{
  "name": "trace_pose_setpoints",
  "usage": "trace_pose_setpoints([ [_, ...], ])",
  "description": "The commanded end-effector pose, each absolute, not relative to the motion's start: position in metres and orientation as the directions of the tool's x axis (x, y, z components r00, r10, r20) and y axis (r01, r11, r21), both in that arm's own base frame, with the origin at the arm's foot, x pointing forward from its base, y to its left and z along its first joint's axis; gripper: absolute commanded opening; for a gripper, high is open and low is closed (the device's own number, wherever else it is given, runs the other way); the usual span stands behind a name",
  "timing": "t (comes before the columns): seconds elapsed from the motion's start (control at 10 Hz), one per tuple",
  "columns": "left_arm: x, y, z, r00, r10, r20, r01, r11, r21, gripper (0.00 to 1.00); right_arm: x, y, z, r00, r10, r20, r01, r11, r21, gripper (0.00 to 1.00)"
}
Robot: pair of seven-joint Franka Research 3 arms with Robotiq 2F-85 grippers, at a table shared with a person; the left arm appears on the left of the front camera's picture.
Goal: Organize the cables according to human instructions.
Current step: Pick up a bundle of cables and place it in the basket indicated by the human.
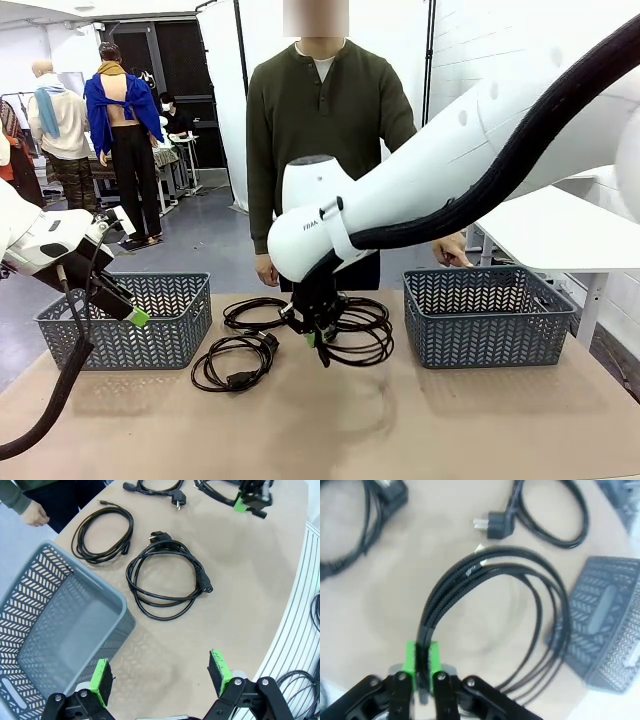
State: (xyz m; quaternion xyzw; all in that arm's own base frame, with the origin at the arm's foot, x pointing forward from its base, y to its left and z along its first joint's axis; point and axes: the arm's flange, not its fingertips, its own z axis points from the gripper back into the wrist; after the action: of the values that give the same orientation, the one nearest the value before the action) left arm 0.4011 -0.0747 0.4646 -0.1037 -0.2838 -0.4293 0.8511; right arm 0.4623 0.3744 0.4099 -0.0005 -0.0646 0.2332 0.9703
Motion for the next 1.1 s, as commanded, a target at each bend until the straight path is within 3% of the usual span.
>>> trace_pose_setpoints([
  [0.0, 0.402, -0.073, 0.464, 0.469, -0.661, 0.585, 0.792, 0.608, 0.052, 1.00, 0.467, 0.354, 0.436, 0.738, 0.666, 0.107, -0.661, 0.746, -0.084, 0.00],
  [0.1, 0.402, -0.073, 0.464, 0.469, -0.661, 0.585, 0.792, 0.608, 0.052, 1.00, 0.466, 0.345, 0.448, 0.631, 0.770, 0.092, -0.765, 0.638, -0.092, 0.00],
  [0.5, 0.402, -0.073, 0.464, 0.469, -0.661, 0.585, 0.792, 0.608, 0.052, 1.00, 0.469, 0.300, 0.480, 0.374, 0.927, 0.031, -0.927, 0.375, -0.016, 0.00],
  [1.0, 0.402, -0.073, 0.464, 0.469, -0.661, 0.585, 0.792, 0.608, 0.052, 1.00, 0.471, 0.314, 0.475, 0.426, 0.903, 0.058, -0.901, 0.429, -0.062, 0.00],
])
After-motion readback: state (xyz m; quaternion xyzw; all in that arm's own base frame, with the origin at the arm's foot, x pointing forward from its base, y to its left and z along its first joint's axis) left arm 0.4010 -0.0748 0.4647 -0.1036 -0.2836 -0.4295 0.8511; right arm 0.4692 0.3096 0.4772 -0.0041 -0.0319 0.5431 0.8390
